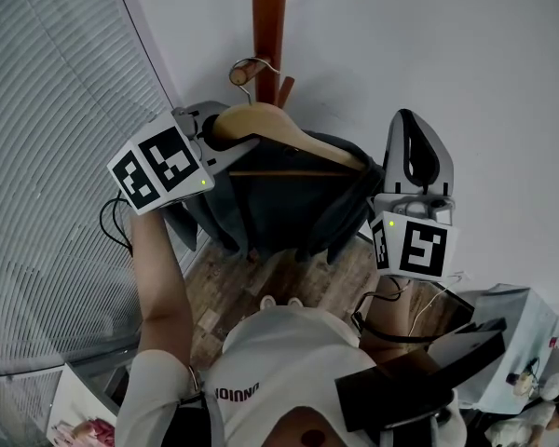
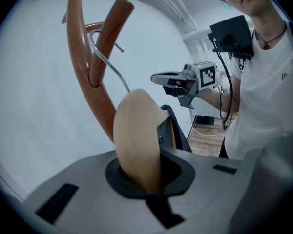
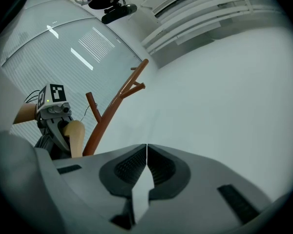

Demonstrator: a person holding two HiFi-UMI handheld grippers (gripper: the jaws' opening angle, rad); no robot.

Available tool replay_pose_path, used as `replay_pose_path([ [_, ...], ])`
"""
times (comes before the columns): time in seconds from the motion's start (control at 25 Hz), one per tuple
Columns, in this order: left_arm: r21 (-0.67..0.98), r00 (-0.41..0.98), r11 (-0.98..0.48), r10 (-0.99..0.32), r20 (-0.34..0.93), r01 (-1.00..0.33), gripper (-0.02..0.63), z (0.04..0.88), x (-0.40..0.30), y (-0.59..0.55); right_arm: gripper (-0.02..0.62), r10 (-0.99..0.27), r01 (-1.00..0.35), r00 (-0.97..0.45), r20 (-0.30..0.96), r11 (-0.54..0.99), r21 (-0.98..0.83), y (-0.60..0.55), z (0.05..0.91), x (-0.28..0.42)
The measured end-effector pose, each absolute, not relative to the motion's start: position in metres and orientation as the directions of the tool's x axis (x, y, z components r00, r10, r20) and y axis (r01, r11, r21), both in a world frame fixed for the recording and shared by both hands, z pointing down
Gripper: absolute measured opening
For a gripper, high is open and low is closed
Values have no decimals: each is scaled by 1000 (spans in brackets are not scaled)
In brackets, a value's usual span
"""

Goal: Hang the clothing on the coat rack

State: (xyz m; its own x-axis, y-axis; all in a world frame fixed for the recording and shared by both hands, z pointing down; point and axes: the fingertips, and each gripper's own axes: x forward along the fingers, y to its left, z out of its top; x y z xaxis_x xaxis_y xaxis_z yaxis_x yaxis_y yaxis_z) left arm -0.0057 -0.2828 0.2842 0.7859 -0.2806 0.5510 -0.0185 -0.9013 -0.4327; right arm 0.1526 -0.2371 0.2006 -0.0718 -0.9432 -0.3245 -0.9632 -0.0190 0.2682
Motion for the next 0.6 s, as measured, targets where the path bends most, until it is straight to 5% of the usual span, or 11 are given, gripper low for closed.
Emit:
replay_pose_path([
  [0.6, -413, 780, -910, -282, 559, -33, 19, 295, -5, -294, 21, -947, -963, -70, -312, -18, 271, -239, 205, 152],
])
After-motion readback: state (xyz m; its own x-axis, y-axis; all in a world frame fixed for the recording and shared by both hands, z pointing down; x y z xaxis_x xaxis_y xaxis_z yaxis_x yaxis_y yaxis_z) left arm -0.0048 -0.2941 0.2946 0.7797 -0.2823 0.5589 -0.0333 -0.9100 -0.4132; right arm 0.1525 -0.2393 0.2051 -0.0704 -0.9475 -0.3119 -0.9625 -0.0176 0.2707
